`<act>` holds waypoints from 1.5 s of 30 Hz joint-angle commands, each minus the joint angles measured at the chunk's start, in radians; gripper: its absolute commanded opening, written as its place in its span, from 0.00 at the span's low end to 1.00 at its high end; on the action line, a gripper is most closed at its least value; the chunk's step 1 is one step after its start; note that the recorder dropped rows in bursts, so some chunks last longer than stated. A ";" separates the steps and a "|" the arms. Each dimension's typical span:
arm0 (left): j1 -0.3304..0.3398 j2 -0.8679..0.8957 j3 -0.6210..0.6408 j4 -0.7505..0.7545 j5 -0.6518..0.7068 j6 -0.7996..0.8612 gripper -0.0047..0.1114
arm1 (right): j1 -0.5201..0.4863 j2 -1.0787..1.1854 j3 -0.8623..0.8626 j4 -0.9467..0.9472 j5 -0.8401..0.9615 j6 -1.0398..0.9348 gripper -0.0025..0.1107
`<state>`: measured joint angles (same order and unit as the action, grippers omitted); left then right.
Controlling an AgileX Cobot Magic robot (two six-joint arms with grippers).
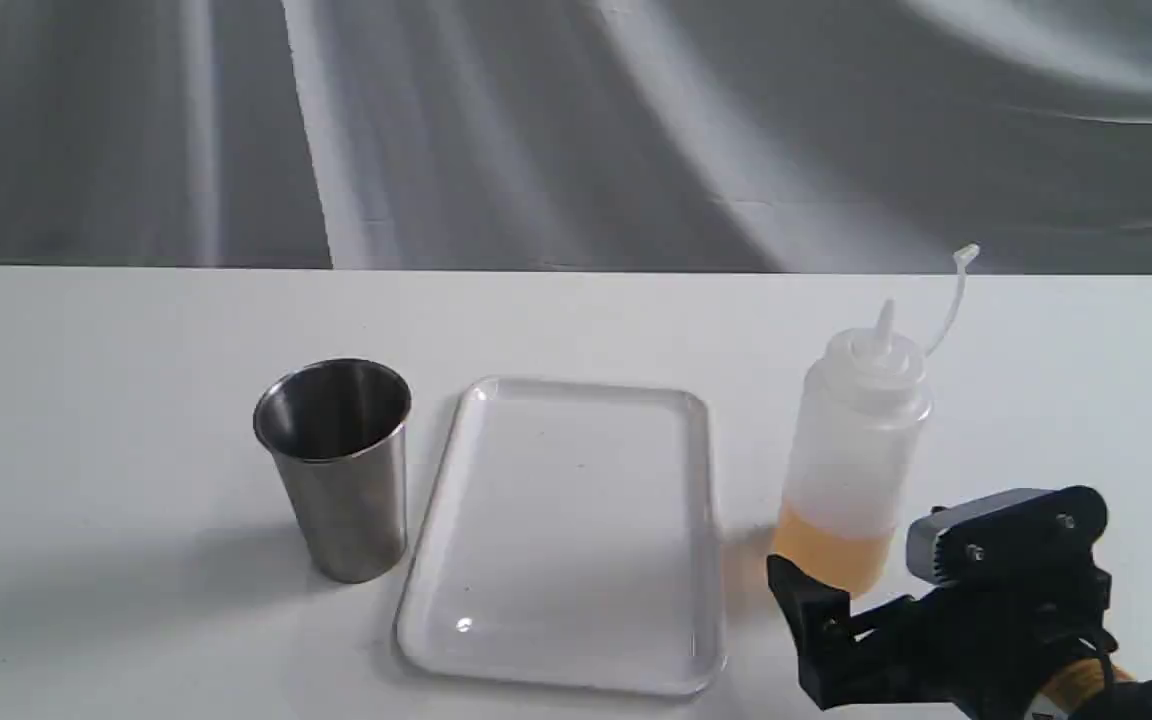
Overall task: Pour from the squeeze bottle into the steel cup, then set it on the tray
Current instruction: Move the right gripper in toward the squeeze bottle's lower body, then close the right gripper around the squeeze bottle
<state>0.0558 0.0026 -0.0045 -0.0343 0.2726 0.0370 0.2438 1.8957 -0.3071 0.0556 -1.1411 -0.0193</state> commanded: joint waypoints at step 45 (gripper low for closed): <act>-0.002 -0.003 0.004 0.000 -0.007 -0.001 0.11 | -0.003 0.268 -0.289 0.140 -0.080 -0.060 0.95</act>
<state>0.0558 0.0026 -0.0045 -0.0343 0.2726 0.0370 0.2438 2.1579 -0.5879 0.1901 -1.2089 -0.0726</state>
